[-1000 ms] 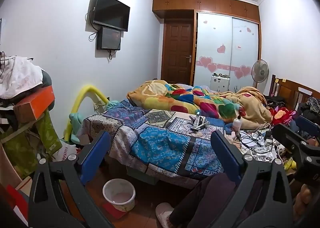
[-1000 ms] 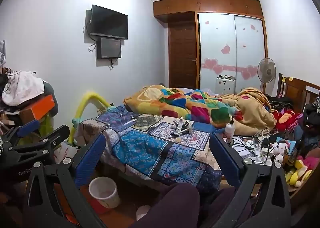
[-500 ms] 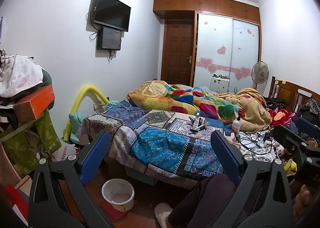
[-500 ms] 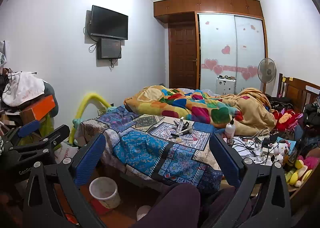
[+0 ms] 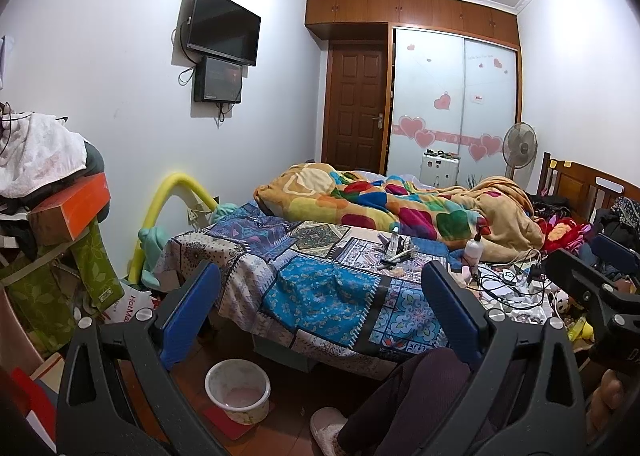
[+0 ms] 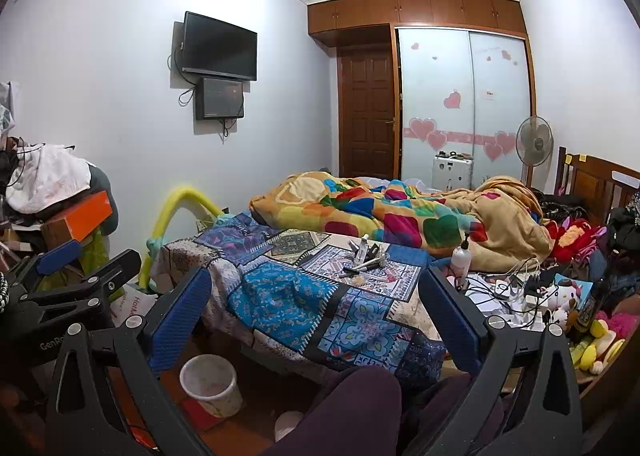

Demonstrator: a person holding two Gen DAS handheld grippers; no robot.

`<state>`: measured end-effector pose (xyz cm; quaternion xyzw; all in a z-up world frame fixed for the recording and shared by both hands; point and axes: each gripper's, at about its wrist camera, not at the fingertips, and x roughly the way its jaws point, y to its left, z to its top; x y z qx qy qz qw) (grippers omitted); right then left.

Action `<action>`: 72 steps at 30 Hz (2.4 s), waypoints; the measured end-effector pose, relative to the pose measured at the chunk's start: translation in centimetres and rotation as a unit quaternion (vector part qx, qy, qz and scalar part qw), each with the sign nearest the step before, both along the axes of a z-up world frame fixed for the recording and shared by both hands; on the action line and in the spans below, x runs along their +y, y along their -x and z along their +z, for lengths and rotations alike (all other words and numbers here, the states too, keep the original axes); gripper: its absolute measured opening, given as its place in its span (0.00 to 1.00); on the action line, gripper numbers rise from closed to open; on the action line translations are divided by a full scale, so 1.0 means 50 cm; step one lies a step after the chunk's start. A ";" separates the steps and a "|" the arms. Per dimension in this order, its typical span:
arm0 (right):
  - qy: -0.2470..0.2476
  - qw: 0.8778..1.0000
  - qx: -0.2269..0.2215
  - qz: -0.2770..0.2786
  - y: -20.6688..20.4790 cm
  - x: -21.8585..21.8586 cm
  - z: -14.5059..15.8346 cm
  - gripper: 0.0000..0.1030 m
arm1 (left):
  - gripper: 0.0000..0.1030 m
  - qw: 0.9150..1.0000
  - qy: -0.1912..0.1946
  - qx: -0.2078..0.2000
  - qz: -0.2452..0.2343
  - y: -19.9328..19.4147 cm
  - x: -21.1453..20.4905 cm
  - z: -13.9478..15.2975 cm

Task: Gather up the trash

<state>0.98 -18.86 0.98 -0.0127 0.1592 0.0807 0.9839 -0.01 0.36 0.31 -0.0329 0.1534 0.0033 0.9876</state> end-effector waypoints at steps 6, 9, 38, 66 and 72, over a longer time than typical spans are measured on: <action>0.000 1.000 0.000 0.000 0.000 -0.002 -0.001 1.00 | 0.98 1.000 0.002 -0.004 0.000 0.002 -0.004 0.008; -0.001 1.000 0.000 -0.002 0.001 -0.002 0.000 1.00 | 0.98 1.000 -0.002 -0.005 -0.002 0.001 -0.006 0.010; -0.008 0.998 0.013 -0.057 -0.207 -0.116 -0.018 1.00 | 0.98 0.996 0.063 0.053 -0.022 -0.239 -0.063 -0.032; -0.003 0.970 0.237 -0.055 -0.718 -0.295 -0.323 0.94 | 0.98 0.962 0.060 0.255 -0.073 -0.854 -0.257 -0.366; 0.003 0.963 0.267 -0.038 -0.803 -0.296 -0.387 0.76 | 0.98 0.953 0.052 0.284 -0.093 -0.913 -0.306 -0.433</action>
